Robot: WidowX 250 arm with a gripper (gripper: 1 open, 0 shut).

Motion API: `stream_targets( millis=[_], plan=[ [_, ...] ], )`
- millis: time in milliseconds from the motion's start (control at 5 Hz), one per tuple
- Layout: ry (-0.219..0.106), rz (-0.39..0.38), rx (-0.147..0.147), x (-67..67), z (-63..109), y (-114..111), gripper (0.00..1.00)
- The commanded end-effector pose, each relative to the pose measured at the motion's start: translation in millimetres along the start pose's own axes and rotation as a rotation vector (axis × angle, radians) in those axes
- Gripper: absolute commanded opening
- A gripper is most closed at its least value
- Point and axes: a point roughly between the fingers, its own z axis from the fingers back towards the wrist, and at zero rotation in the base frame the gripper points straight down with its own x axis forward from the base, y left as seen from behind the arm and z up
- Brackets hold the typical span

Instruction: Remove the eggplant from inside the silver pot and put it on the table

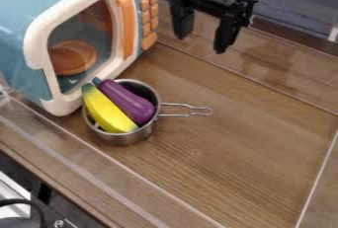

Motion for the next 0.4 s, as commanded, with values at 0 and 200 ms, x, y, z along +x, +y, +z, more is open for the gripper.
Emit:
stream_targets(
  millis=[0, 200],
  plan=[
    [0.003, 0.038, -0.004, -2.3, -10.7, 4, 1.00],
    [-0.029, 0.144, -0.016, -17.6, -16.3, 14, 1.00]
  ],
)
